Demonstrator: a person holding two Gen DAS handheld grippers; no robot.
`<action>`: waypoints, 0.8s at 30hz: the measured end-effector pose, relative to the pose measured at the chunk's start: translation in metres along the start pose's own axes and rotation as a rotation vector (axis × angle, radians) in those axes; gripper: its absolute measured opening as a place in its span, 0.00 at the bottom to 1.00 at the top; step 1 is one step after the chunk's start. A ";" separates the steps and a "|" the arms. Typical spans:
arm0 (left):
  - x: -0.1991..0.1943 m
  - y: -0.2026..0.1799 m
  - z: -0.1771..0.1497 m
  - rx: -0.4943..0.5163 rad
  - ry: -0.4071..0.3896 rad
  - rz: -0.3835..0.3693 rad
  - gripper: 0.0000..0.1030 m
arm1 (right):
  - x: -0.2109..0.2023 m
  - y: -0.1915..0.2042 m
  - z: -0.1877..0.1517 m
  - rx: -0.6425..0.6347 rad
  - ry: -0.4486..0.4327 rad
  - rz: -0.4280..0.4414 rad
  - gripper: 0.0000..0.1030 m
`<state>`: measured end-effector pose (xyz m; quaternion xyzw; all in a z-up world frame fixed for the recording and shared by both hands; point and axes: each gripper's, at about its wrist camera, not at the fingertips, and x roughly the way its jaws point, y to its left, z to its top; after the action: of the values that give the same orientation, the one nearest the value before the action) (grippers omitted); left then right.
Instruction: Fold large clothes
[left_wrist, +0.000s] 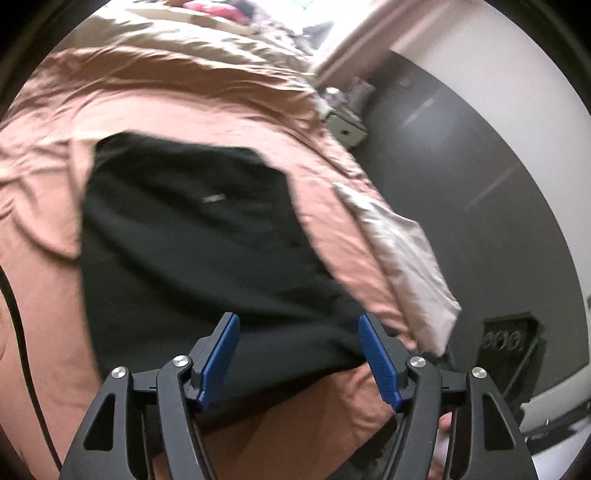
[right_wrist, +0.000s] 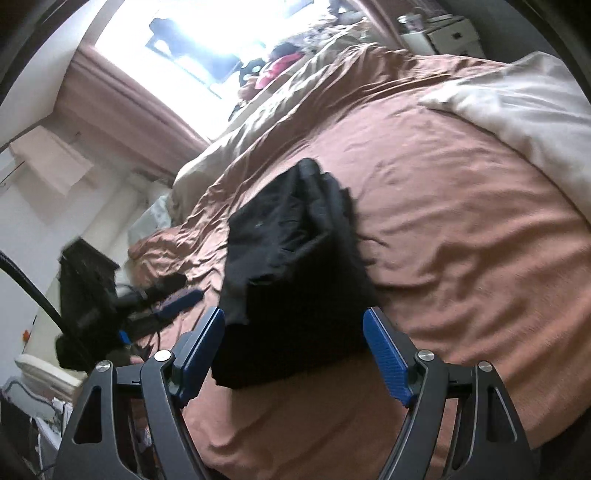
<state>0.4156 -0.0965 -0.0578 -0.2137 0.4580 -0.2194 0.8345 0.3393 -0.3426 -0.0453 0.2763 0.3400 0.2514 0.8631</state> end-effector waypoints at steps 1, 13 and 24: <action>-0.003 0.011 -0.003 -0.021 -0.002 0.020 0.66 | 0.005 0.002 0.001 0.000 0.005 0.003 0.74; -0.005 0.094 -0.038 -0.174 0.047 0.179 0.66 | 0.053 -0.007 0.018 0.002 0.027 -0.031 0.09; 0.028 0.066 -0.044 -0.101 0.083 0.192 0.76 | 0.061 -0.068 -0.018 0.183 0.023 -0.029 0.07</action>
<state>0.4029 -0.0652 -0.1352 -0.2015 0.5210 -0.1238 0.8202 0.3820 -0.3482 -0.1276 0.3462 0.3754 0.2100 0.8337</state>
